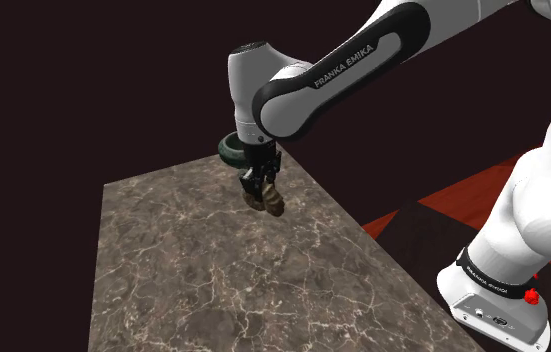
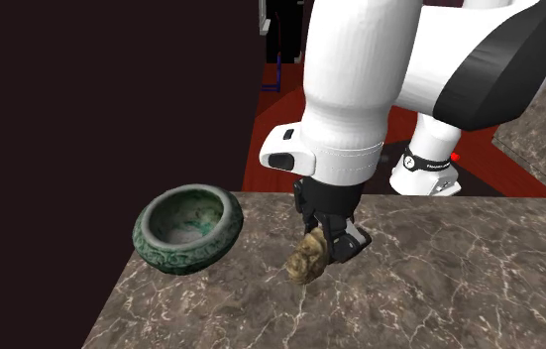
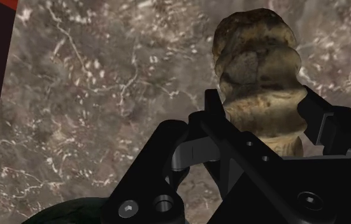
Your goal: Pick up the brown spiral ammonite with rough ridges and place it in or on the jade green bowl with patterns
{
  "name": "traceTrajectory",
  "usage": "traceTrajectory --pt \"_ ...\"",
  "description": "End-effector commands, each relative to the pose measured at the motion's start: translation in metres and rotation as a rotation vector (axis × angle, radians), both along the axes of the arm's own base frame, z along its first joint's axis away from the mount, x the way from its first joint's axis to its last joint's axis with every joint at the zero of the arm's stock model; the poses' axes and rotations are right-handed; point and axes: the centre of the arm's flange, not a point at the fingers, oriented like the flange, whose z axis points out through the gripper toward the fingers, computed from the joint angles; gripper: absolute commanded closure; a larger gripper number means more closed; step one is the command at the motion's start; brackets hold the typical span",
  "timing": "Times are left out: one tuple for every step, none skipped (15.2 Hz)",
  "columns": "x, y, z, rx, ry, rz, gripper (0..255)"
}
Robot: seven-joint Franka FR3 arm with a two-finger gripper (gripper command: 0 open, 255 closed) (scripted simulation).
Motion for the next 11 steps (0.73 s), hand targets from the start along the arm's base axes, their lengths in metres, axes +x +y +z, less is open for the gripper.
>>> traceTrajectory --pt "0.000 -0.001 -0.001 -0.001 0.002 -0.001 255" --pt "0.000 -0.001 -0.001 -0.001 0.002 -0.001 255" --pt "0.000 -0.001 0.004 -0.001 0.002 -0.001 255" --pt "0.000 -0.001 0.010 -0.001 0.002 -0.001 255" --pt "0.000 -0.001 0.015 -0.001 0.002 -0.001 255" --pt "0.000 -0.001 0.020 -0.001 0.002 -0.001 255" --pt "0.000 -0.001 0.026 -0.001 0.002 -0.001 255" --pt "0.000 -0.001 0.031 -0.001 0.002 -0.001 255" --pt "0.000 -0.001 0.036 -0.001 0.002 -0.001 255" --pt "0.000 -0.001 0.041 -0.001 0.002 -0.001 255" --pt "0.000 -0.001 0.047 -0.001 0.002 -0.001 255"
